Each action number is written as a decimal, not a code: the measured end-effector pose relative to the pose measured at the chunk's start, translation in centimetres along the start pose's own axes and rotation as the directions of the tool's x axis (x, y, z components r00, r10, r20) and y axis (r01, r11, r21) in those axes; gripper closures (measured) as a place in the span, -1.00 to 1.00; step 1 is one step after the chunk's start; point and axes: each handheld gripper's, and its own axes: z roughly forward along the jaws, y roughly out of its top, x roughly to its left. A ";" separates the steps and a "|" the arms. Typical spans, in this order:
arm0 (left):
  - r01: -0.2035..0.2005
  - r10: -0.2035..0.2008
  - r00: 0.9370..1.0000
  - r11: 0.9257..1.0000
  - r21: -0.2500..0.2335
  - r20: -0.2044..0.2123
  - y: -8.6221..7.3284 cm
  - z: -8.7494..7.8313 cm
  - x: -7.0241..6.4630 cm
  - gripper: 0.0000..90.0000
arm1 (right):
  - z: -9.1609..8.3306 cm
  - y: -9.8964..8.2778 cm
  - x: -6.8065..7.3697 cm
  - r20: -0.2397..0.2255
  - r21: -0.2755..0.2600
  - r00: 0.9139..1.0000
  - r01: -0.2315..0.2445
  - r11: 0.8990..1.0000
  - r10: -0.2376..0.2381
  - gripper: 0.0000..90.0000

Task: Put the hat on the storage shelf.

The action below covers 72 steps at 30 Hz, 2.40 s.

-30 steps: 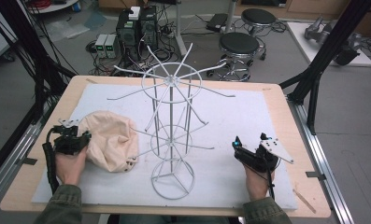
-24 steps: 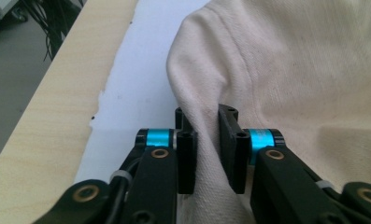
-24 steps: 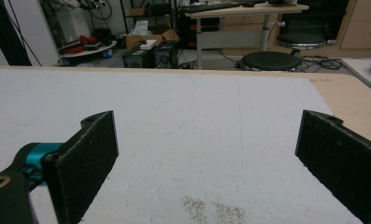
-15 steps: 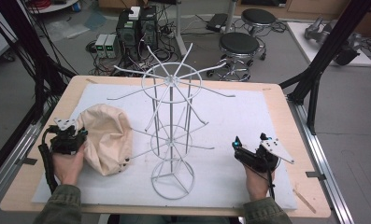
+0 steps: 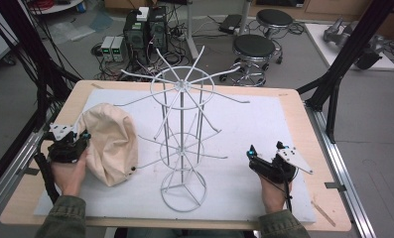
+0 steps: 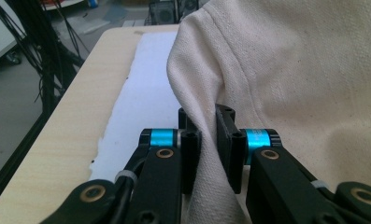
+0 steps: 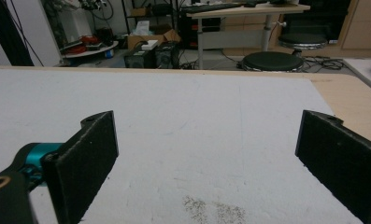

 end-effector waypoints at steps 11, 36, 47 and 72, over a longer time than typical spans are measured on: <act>0.008 -0.006 1.000 0.997 -0.078 0.024 1.1 -1.4 0.1 0.81 | -0.1 0.0 0.0 -0.004 -0.001 1.000 0.001 1.000 -0.001 -0.89; 0.046 -0.011 0.993 0.955 -0.292 0.121 4.9 -6.7 -0.2 0.81 | -0.3 0.0 0.0 -0.002 -0.008 1.000 0.005 1.000 -0.005 -0.89; 0.109 -0.044 0.984 0.917 -0.383 0.174 6.7 -8.9 0.9 0.81 | -0.3 0.0 0.1 -0.001 -0.010 1.000 0.005 1.000 -0.005 -0.89; 0.180 0.005 0.959 0.765 -0.619 0.285 9.8 -12.2 1.5 0.81 | -0.3 0.0 0.1 -0.005 -0.015 1.000 0.012 1.000 -0.012 -0.89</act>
